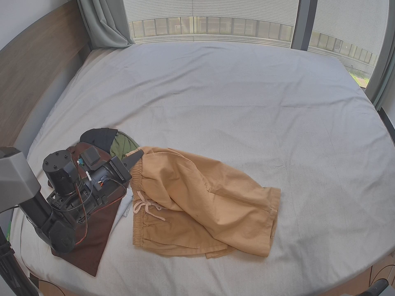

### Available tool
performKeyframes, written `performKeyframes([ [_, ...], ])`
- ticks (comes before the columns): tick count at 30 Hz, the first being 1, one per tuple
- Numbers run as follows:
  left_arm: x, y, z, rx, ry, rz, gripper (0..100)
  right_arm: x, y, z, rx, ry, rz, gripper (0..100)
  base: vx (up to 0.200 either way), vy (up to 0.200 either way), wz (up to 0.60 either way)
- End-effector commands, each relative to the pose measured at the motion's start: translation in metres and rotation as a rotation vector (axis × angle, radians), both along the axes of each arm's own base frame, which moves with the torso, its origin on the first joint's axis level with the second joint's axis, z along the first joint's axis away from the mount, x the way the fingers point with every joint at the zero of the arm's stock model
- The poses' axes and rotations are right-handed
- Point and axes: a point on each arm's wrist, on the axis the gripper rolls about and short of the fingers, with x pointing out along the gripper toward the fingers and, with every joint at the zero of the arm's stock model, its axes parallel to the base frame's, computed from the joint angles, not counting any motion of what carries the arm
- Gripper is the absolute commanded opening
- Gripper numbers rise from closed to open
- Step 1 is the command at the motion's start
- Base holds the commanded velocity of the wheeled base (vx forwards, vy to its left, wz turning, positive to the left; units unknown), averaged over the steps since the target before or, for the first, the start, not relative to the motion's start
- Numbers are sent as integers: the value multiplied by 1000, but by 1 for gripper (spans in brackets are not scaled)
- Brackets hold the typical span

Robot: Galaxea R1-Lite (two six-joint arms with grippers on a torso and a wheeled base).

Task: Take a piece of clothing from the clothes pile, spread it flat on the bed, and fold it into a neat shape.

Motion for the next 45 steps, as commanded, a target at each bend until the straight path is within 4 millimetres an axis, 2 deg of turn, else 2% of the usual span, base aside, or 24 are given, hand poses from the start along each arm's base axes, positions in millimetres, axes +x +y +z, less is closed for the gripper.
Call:
performKeyframes([
  [1, 0, 2, 1, 21, -16, -9, 0, 50, 3, 12, -3, 150, 34, 100, 0, 0, 0],
  [9, -1, 3, -1, 45, -24, -21, 0, 81, 7, 6, 8, 245, 117, 100, 0, 0, 0],
  [21, -2, 3, -1, 50, -24, -38, 0, 103, 19, 2, 13, 337, 252, 100, 0, 0, 0],
  [24, -4, 3, -5, 87, -28, -50, 0, 114, 22, -3, 22, 377, 296, 100, 0, 0, 0],
  [33, 1, 12, -6, 120, -48, -19, 0, 126, 35, -20, 142, 514, 386, 100, 0, 0, 0],
  [39, 6, 15, -14, 148, -34, -5, 0, 143, 49, -27, 228, 535, 513, 100, 0, 0, 0],
  [41, 6, 15, -16, 154, -31, -5, 0, 147, 50, -27, 251, 533, 520, 100, 0, 0, 0],
  [45, 8, 15, -18, 156, -26, -4, 0, 168, 55, -41, 310, 586, 502, 100, 0, 0, 0],
])
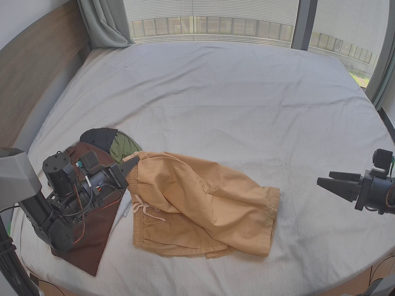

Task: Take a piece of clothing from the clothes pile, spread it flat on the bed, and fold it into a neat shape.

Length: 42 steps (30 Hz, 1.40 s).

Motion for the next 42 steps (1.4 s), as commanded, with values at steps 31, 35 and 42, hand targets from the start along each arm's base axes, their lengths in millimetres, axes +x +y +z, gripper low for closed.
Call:
performKeyframes([
  [31, 4, 14, -7, 11, 22, 8, 0, 75, 22, -75, 113, 264, -43, 100, 0, 0, 0],
  [35, 4, 14, -8, 12, 24, 8, 0, 80, 22, -83, 114, 289, -51, 100, 0, 0, 0],
  [42, 4, 14, -8, 12, 25, 8, 0, 91, 25, -104, 107, 327, -59, 100, 0, 0, 0],
])
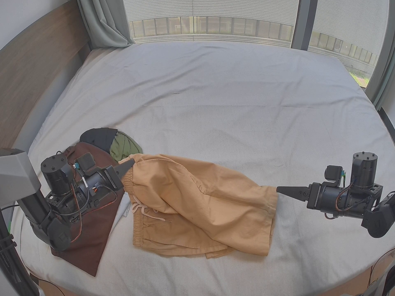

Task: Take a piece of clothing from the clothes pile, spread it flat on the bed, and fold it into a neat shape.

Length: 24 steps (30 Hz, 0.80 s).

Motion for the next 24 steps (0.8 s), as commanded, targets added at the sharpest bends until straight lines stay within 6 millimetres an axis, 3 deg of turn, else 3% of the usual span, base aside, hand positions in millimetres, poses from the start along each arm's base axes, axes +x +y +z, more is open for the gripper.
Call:
performKeyframes([
  [1, 0, 0, 0, 0, 2, 0, 0, 10, 2, -22, -15, 58, -3, 100, 0, 0, 0],
  [10, 2, 0, -6, 17, 12, 1, 0, 22, 4, -53, -13, 92, -16, 100, 0, 0, 0],
  [24, 3, 1, -10, 25, 20, 5, 0, 32, 4, -81, -21, 126, -27, 100, 0, 0, 0],
])
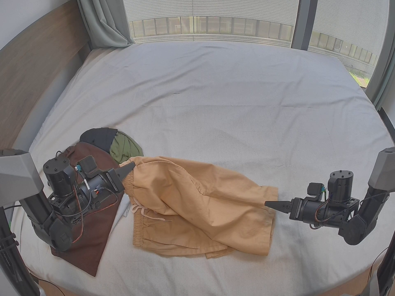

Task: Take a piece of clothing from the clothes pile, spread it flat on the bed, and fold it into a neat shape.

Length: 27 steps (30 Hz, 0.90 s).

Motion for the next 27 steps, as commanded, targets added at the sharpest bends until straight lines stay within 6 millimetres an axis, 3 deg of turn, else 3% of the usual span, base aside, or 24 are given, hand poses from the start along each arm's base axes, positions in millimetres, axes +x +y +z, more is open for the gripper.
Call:
performKeyframes([
  [1, 1, 1, -3, 1, 9, 5, 0, 1, 0, -12, -7, 39, -2, 100, 0, 0, 0],
  [15, 1, 1, -3, 3, 8, 4, 0, 7, 5, -35, 6, 71, -5, 100, 0, 0, 0],
  [27, 0, 1, -3, 3, 11, 3, 0, 14, 11, -36, 106, 36, -34, 100, 0, 0, 0],
])
